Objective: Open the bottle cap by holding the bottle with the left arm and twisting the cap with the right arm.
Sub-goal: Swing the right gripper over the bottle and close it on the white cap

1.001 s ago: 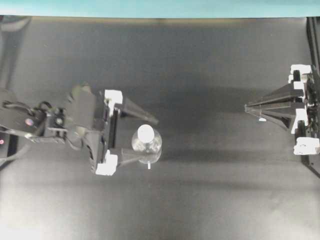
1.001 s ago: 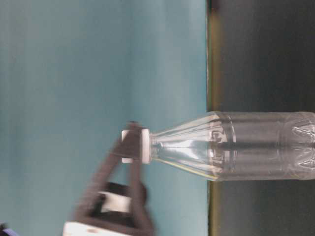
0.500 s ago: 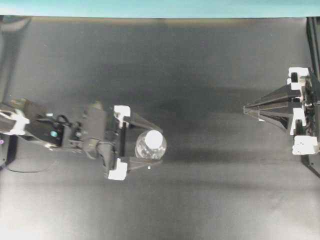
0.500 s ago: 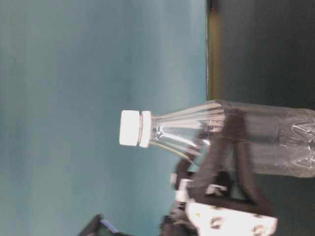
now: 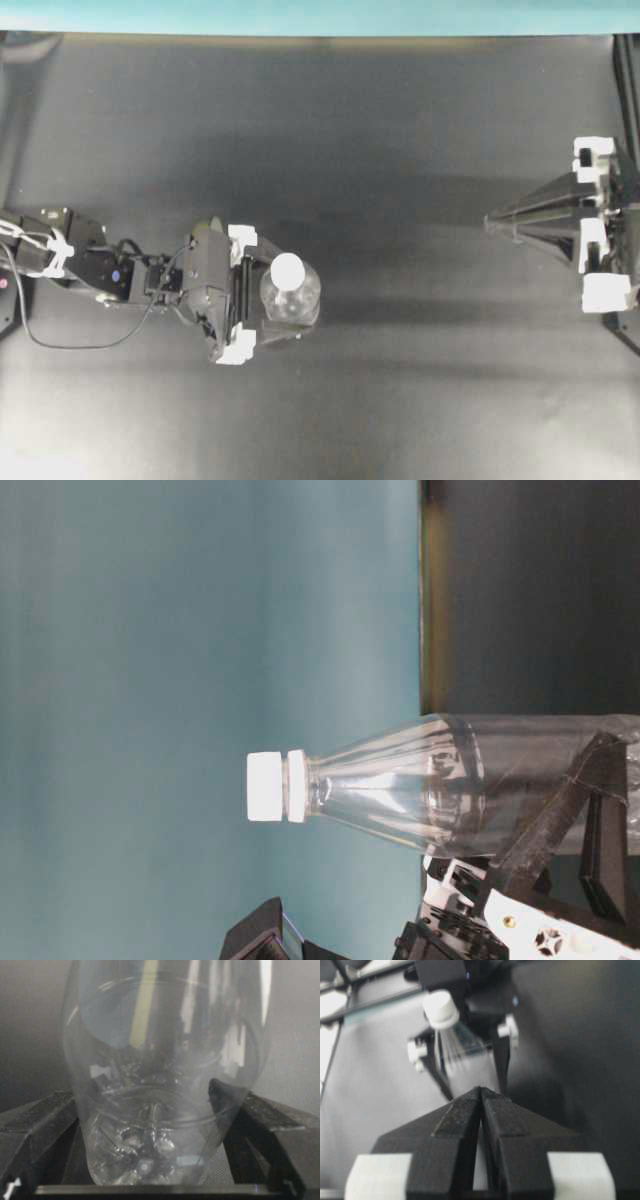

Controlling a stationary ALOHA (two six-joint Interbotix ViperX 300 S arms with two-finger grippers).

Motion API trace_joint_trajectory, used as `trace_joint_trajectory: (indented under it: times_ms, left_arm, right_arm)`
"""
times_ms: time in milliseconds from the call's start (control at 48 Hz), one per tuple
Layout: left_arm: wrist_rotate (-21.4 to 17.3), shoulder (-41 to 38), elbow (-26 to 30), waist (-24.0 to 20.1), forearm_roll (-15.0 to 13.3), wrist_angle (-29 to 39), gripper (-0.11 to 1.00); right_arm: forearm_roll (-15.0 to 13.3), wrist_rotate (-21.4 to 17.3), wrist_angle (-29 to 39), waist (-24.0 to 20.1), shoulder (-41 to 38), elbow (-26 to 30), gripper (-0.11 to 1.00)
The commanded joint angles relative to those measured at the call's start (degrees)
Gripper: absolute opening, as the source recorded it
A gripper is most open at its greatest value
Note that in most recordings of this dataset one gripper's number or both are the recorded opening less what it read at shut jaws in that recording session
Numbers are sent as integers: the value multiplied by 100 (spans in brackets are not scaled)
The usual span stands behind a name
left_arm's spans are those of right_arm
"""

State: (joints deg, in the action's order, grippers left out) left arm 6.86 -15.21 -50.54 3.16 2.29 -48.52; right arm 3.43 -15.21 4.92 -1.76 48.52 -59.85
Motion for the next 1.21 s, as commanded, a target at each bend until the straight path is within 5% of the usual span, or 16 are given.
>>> trace_joint_trajectory:
  times_ms: [0, 188, 396, 730, 959, 1188]
  left_arm:
    - [-18, 18, 53, 62, 26, -9, 89]
    - [-62, 26, 0, 62, 26, -9, 82]
    - [-79, 26, -26, 70, 26, -9, 82]
    - [-79, 26, -18, 44, 26, -9, 82]
    - [-79, 26, 0, 26, 26, -9, 82]
    - [-79, 26, 9, 18, 26, -9, 82]
  right_arm:
    - [44, -88, 729, -237, -202, 448, 0]
    - [114, -158, 2654, -431, -817, 1485, 0]
    - [193, -457, 3735, -334, -1582, 2479, 5]
    - [519, -510, 4192, -316, -2610, 3700, 82]
    - [1046, -940, 5520, 9, -3902, 5282, 78]
    - [1046, -1406, 7049, 105, -5423, 7119, 76]
